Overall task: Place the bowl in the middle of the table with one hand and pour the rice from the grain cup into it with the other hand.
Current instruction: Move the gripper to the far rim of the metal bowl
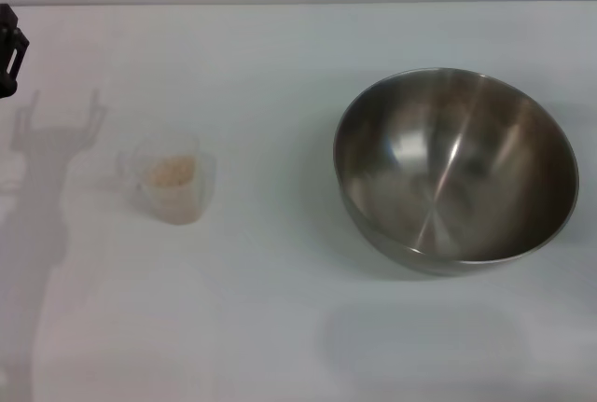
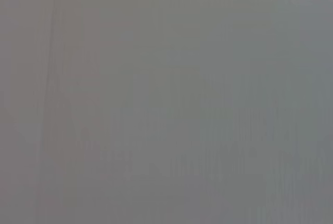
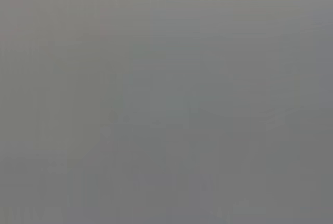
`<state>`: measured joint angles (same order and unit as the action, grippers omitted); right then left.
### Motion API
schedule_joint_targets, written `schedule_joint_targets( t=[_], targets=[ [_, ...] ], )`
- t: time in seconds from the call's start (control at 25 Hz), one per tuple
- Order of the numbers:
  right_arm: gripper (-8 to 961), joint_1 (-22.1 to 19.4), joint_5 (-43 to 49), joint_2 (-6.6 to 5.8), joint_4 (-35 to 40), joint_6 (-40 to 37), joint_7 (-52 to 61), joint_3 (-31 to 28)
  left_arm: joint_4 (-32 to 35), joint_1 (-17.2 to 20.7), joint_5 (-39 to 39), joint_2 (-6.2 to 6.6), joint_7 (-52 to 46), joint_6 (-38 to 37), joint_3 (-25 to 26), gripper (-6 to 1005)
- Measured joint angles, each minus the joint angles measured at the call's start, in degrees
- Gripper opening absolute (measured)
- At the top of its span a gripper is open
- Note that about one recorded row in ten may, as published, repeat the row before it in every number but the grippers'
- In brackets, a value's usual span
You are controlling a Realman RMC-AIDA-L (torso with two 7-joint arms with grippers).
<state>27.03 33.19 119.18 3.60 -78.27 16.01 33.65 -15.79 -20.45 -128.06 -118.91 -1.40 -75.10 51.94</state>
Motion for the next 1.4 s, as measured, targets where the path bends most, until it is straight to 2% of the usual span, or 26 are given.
schedule_joint_targets(
  t=[0.56, 0.76, 0.8, 0.84, 0.88, 0.92, 0.96, 1.0, 1.04, 1.08, 1.12, 1.16, 1.2, 1.24, 1.28, 1.32, 1.4],
  targets=[
    [719, 1.7, 3.1, 0.15, 5.5, 9.6, 0.0, 1.0, 0.0, 0.2, 0.2, -0.09, -0.3, -0.2, 0.0, 832],
    [720, 1.8, 3.1, 0.25, 10.1, 16.9, 1.2, 3.9, 0.0, 0.1, 0.2, -0.06, -0.2, -0.1, 0.0, 830],
    [720, 1.7, 3.1, 0.27, 13.0, 21.2, 3.5, 7.0, 0.0, 0.1, 0.2, -0.02, -0.1, -0.1, 0.1, 831],
    [720, 1.7, 3.1, 0.27, 13.0, 21.2, 3.5, 7.0, 0.0, 0.1, 0.2, -0.02, -0.1, -0.1, 0.1, 831],
    [721, 1.3, 3.1, 0.26, 17.3, 26.7, 8.1, 12.1, 0.0, 0.1, 0.2, 0.01, -0.1, -0.2, 0.2, 831],
    [721, 1.3, 3.1, 0.26, 17.3, 26.7, 8.1, 12.1, 0.0, 0.1, 0.2, 0.03, -0.1, -0.2, 0.3, 831],
    [721, 0.9, 3.1, 0.22, 19.5, 29.4, 10.6, 14.8, 0.0, 0.0, 0.3, 0.05, -0.1, -0.2, 0.3, 831],
    [721, -0.2, 3.1, 0.13, 25.0, 35.5, 16.6, 21.1, 0.2, -0.1, 0.3, 0.09, -0.1, -0.2, 0.4, 831],
    [721, -0.2, 3.1, 0.13, 25.0, 35.5, 16.6, 21.1, 0.2, -0.1, 0.3, 0.09, -0.1, -0.2, 0.4, 832],
    [721, -1.8, 3.2, 0.11, 30.6, 40.4, 20.9, 27.0, 0.2, -0.2, 0.3, 0.09, -0.1, -0.2, 0.5, 832],
    [721, -1.8, 3.2, 0.11, 30.6, 40.4, 20.9, 27.0, 0.2, -0.2, 0.4, 0.09, -0.1, -0.2, 0.5, 832],
    [721, -2.6, 3.2, 0.11, 33.0, 42.4, 22.4, 29.5, 0.2, -0.2, 0.4, 0.09, -0.1, -0.2, 0.5, 832],
    [720, -4.0, 3.2, 0.11, 38.1, 47.8, 25.4, 34.8, 0.2, -0.3, 0.3, 0.09, -0.1, -0.1, 0.5, 831],
    [720, -4.0, 3.2, 0.11, 38.1, 47.8, 25.4, 34.8, 0.2, -0.3, 0.3, 0.09, -0.1, -0.1, 0.5, 831],
    [720, -4.6, 3.3, 0.06, 42.1, 54.5, 27.3, 39.2, 0.2, -0.3, 0.3, 0.09, -0.1, -0.1, 0.5, 830],
    [720, -4.6, 3.3, 0.06, 42.1, 54.5, 27.3, 39.2, 0.2, -0.3, 0.2, 0.09, -0.1, -0.1, 0.5, 830],
    [720, -4.5, 3.1, 0.05, 46.2, 63.8, 28.0, 43.9, 0.2, -0.3, 0.1, 0.09, -0.1, -0.1, 0.5, 831]
  ],
)
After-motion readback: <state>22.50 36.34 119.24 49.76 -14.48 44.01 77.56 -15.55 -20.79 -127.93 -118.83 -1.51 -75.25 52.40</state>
